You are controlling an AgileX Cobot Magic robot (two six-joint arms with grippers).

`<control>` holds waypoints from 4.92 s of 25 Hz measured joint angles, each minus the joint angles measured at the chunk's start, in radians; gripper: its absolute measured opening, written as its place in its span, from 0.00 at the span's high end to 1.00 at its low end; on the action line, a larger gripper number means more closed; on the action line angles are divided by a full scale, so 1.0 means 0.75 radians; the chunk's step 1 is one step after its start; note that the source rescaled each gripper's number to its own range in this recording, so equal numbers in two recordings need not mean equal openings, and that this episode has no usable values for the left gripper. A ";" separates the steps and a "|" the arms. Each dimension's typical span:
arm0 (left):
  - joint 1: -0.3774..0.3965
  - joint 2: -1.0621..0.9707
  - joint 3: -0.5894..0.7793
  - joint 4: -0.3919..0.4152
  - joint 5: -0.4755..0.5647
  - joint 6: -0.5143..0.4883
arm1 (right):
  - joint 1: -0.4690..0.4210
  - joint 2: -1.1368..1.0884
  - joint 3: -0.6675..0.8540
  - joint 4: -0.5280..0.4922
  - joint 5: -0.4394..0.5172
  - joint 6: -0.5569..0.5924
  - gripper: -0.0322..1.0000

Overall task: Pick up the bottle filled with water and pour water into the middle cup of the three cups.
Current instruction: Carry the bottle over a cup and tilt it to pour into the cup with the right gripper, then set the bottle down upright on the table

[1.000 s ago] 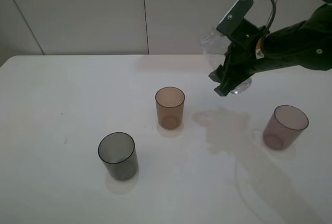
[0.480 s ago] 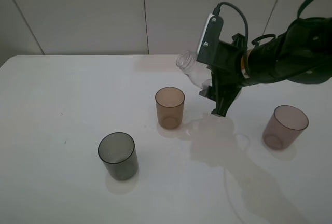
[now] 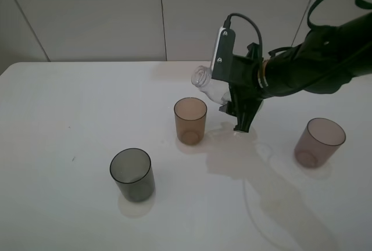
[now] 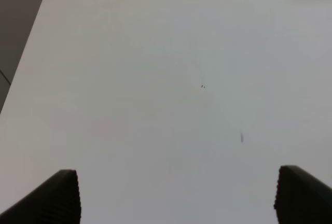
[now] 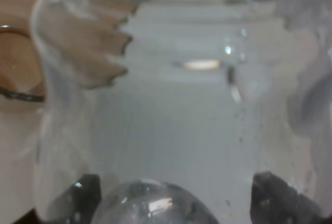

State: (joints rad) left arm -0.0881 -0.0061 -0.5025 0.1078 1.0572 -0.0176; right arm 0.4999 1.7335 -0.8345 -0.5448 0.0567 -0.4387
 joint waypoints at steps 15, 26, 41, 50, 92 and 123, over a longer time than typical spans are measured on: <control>0.000 0.000 0.000 0.000 0.000 0.000 | -0.033 0.061 0.001 0.552 -0.235 -0.847 0.97; 0.000 0.000 0.000 0.000 0.000 0.000 | -0.033 0.173 0.000 1.050 -0.545 -1.501 0.97; 0.000 0.000 0.000 0.000 0.000 0.000 | 0.021 0.188 0.155 1.147 -0.793 -1.736 0.97; 0.000 0.000 0.000 0.000 0.000 0.000 | 0.064 0.188 0.167 1.148 -0.916 -1.740 0.97; 0.000 0.000 0.000 0.000 0.000 0.000 | 0.080 0.188 0.167 1.155 -1.150 -2.046 0.97; 0.000 0.000 0.000 0.000 0.000 0.000 | 0.109 0.188 0.167 1.183 -1.206 -2.199 0.97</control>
State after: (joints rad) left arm -0.0881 -0.0061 -0.5025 0.1078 1.0572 -0.0176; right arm 0.5819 1.8744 -0.7093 0.3422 -0.8475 -2.0880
